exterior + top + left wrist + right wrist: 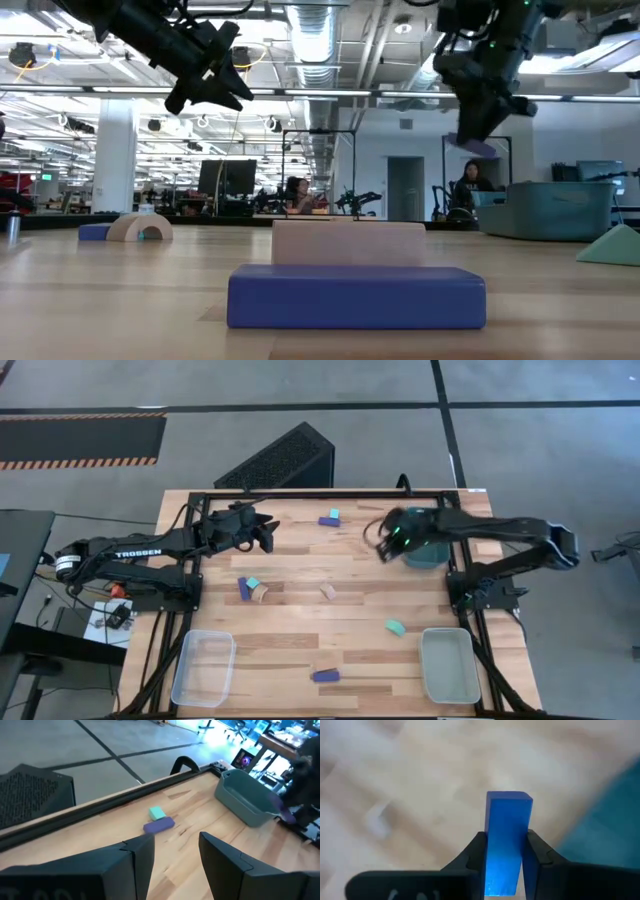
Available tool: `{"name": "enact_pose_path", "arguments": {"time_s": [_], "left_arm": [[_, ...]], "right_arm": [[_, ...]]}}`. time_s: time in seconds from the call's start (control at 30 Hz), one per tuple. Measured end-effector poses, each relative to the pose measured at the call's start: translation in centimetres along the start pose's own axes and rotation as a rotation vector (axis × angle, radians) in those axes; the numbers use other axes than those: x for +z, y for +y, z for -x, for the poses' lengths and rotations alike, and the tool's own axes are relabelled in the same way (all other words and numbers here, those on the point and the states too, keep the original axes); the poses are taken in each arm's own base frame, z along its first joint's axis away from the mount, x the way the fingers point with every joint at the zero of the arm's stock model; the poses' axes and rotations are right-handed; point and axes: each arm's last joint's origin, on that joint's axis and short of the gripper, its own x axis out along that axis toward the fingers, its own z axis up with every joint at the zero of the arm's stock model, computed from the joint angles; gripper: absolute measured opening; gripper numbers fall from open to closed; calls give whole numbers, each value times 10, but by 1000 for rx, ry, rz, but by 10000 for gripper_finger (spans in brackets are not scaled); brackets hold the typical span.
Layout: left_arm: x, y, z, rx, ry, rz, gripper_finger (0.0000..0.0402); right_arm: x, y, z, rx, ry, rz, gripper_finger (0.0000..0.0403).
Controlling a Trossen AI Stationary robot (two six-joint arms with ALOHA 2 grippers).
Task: Sort & place blocks by color
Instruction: Put the blue block into the green bin
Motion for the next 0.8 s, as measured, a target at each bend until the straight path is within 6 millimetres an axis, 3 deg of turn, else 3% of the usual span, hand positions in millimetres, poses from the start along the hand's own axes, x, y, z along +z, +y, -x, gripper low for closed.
{"name": "enact_pose_path", "arguments": {"time_s": [0.2, 0.4, 0.8], "left_arm": [[0, 0, 0, 0, 0, 22, 144], [-1, 1, 0, 23, -3, 29, 144], [-4, 3, 0, 70, 19, 44, 144]], "right_arm": [[16, -45, 4, -216, -34, -47, 75], [11, -76, -29, -341, 92, -96, 76], [-4, -96, -81, -396, 266, -145, 79]]}}
